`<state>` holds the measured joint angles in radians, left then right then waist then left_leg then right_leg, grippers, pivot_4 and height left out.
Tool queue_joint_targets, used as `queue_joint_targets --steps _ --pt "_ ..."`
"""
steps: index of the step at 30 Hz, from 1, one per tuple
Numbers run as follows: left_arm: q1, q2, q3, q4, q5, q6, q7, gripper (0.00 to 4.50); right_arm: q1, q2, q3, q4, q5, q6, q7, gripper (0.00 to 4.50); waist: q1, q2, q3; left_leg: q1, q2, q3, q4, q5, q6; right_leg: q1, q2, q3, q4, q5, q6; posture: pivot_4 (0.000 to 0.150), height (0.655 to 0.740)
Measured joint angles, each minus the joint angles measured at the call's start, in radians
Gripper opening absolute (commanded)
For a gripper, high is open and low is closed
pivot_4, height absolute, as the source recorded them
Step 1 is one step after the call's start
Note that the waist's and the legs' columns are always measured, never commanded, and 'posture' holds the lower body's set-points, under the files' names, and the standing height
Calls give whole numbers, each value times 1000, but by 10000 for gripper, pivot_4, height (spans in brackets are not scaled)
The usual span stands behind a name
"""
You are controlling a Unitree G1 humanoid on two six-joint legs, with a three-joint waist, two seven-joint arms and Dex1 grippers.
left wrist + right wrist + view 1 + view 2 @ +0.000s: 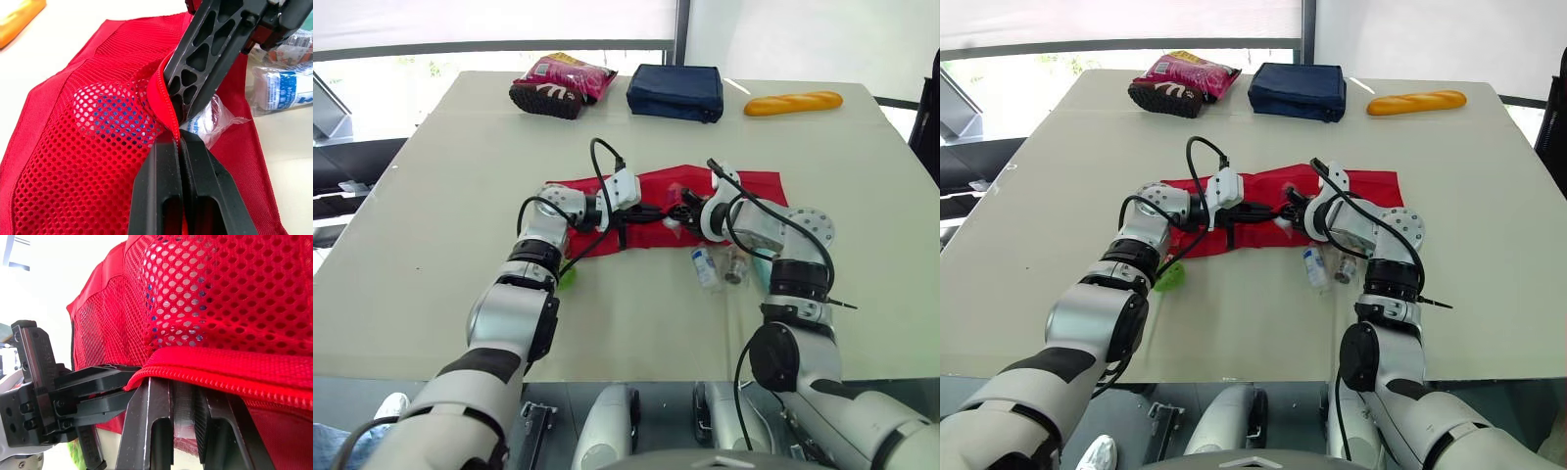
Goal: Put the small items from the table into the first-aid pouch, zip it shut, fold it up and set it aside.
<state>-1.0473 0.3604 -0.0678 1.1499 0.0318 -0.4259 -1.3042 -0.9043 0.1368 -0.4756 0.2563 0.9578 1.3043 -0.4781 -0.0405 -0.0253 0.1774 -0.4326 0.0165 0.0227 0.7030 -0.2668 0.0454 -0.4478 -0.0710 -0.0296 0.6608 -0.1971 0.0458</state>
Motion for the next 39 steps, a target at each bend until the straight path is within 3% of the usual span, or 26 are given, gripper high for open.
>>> queue_joint_targets --steps 2,3,6,12,16,25,28,29,30,32,33,39 --pt "0 3 0 0 0 0 -1 0 6 0 17 -7 -15 -1 15 15210 0 0 0 0 0 0 0 0 0 0 0 0 0 0 0 1500 7164" --pt "0 4 0 0 0 0 -1 0 11 0 21 -10 -16 0 18 16478 0 0 0 0 0 0 0 0 0 0 0 0 0 0 0 1500 7164" --pt "1 12 0 2 4 0 4 0 34 -2 32 -47 -15 35 38 30897 0 0 0 0 0 0 0 0 0 0 0 0 0 0 0 1500 7164" --pt "4 -9 -13 9 7 -1 8 0 71 -19 129 -160 -33 89 116 30897 4 0 0 0 0 0 0 0 0 0 0 0 0 0 0 1500 7164" --pt "5 -11 -12 9 7 0 19 0 128 -121 280 -300 -54 140 237 30897 2 0 0 0 0 0 0 0 0 0 0 0 -1 0 0 1500 7164" --pt "6 -11 -12 9 6 0 21 0 175 -384 451 -552 -83 141 479 30897 5 0 0 0 0 0 0 0 0 0 0 -1 -1 0 0 1500 7164" --pt "6 -12 -12 10 7 1 21 0 201 -500 552 -643 -125 59 604 22638 5 0 0 0 0 0 0 0 0 0 0 -1 -1 0 0 1500 7164" --pt "6 -12 -12 10 7 1 21 0 212 -520 581 -658 -144 24 634 18614 5 0 0 0 0 0 0 0 0 0 0 -1 -1 0 0 1500 7164" --pt "6 -13 -12 10 7 2 22 0 232 -562 651 -679 -193 -42 686 11830 5 0 0 0 -1 0 0 0 0 0 0 0 -1 0 0 1500 7164" --pt "6 -14 -12 10 7 2 22 0 247 -585 700 -684 -237 -96 723 7434 5 0 0 0 -1 0 0 0 0 0 0 -1 -1 0 0 1500 7164" --pt "6 -15 -12 10 7 2 21 0 264 -620 774 -687 -299 -180 766 1701 6 0 0 0 -3 0 0 0 0 0 0 0 -1 0 1 1500 7164" --pt "6 -16 -12 10 6 2 21 0 277 -679 1010 -559 -622 -497 866 762 6 0 0 0 -4 0 0 0 0 0 0 0 -1 0 1 1500 7164"
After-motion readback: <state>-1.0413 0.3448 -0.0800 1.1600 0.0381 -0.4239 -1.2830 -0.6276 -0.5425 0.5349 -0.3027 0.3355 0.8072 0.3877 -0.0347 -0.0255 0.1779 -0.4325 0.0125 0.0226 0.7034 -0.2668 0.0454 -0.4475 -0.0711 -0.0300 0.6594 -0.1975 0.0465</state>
